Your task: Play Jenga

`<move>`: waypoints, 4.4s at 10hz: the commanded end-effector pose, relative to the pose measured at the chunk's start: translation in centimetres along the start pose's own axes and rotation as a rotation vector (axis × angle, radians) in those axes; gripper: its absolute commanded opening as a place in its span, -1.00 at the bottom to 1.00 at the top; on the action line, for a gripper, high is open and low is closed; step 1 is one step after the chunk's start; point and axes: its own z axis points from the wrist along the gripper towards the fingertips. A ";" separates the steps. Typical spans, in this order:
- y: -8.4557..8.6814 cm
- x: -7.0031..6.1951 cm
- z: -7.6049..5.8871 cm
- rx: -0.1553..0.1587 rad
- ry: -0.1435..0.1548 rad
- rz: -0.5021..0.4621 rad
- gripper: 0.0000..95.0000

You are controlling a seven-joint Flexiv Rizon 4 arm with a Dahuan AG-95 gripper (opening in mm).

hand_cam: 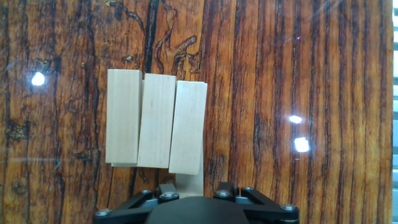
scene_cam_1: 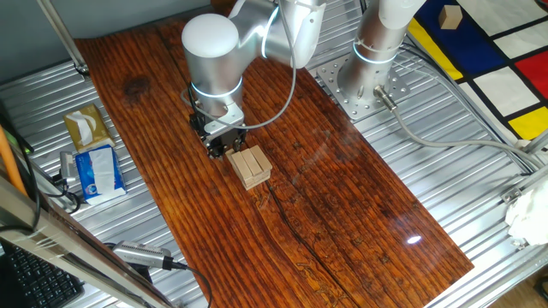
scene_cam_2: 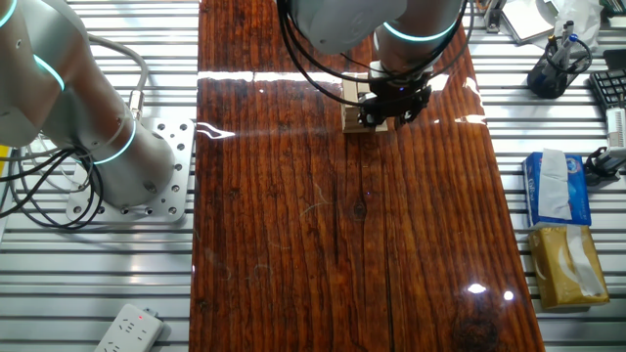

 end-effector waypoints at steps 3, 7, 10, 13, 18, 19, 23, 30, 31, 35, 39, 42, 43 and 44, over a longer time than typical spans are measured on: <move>0.0 0.0 0.1 0.004 0.001 0.000 -0.60; 0.0 0.0 0.1 0.008 0.001 -0.005 -0.60; 0.1 0.0 0.1 0.010 0.002 -0.006 -0.60; 0.1 0.1 0.1 0.012 0.001 -0.005 -0.60; 0.1 0.1 0.2 0.015 0.005 -0.003 -1.00; 0.1 0.1 0.2 0.015 0.003 -0.003 -1.00; 0.1 0.1 0.2 0.015 0.004 0.003 -1.00; 0.1 0.1 0.0 0.014 0.004 0.008 -1.00; 0.1 0.1 0.0 0.014 0.004 0.008 -1.00; 0.1 0.0 0.0 0.013 0.006 0.010 -1.00; 0.1 0.0 -0.1 0.013 0.005 0.010 -1.00; 0.1 0.1 -0.1 0.014 0.005 0.006 -1.00; 0.1 0.1 -0.1 0.015 0.005 0.006 -1.00; 0.1 0.1 -0.1 0.015 0.005 0.007 -1.00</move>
